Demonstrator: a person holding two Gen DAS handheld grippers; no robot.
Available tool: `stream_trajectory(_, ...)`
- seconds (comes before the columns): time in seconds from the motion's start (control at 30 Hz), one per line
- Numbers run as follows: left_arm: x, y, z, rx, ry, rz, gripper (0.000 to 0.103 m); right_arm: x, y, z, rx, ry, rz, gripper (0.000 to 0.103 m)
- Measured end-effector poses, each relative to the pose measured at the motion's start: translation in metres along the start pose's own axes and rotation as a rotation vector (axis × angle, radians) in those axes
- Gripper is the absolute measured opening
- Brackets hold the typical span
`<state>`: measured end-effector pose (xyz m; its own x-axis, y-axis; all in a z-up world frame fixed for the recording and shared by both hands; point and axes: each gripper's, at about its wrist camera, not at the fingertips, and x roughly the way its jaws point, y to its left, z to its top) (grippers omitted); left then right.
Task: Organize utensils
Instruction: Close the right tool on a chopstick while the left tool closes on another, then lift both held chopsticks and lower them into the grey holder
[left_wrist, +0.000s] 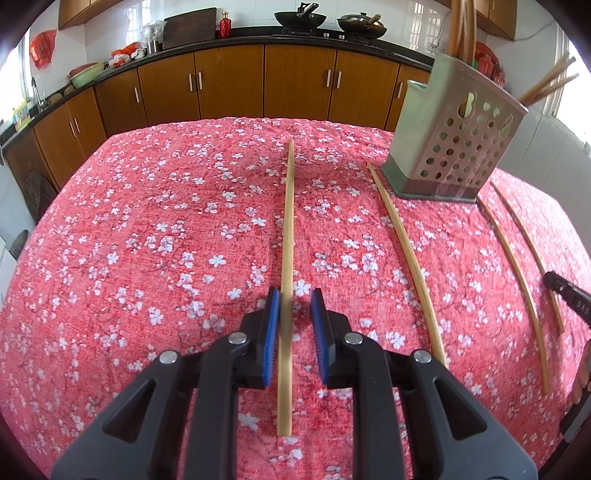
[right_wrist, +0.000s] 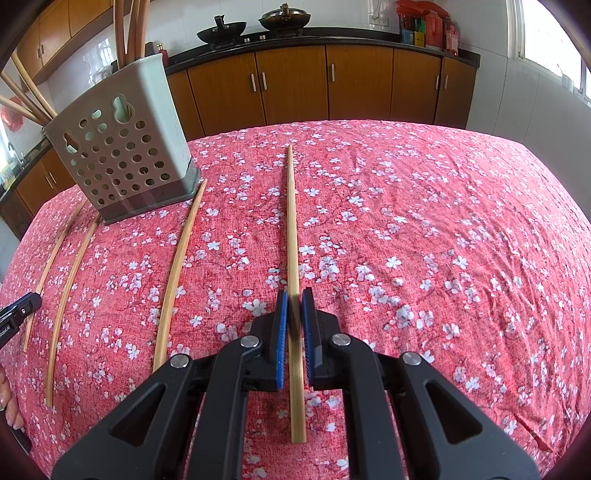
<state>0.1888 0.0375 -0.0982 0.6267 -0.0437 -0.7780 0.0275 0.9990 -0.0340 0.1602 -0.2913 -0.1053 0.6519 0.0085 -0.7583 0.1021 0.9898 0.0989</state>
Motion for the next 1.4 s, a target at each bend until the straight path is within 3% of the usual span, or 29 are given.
stream_trajectory(0.17, -0.006, 0.002, -0.009, -0.001, 0.000, 0.002, 0.019, -0.006, -0.004, -0.006, 0.020, 0.000, 0.021, 0.009)
stream_trajectory(0.27, -0.007, 0.008, -0.011, -0.020, -0.001, 0.010, 0.009, -0.009, -0.007, -0.008, 0.027, -0.001, 0.029, 0.008)
stream_trajectory(0.43, -0.013, 0.009, -0.012, -0.005, -0.005, 0.015, 0.008, -0.020, -0.006, -0.008, 0.024, -0.027, 0.027, 0.008)
stream_trajectory(0.93, -0.105, 0.004, 0.027, -0.029, -0.259, -0.075, 0.008, -0.105, -0.018, 0.031, 0.063, -0.305, 0.075, 0.008)
stream_trajectory(1.1, -0.131, 0.005, 0.041, -0.058, -0.335, -0.092, 0.008, -0.117, -0.020, 0.039, 0.071, -0.350, 0.088, 0.008)
stream_trajectory(1.4, -0.150, -0.002, 0.060, -0.037, -0.378, -0.091, 0.008, -0.135, -0.013, 0.054, 0.059, -0.398, 0.113, 0.008)
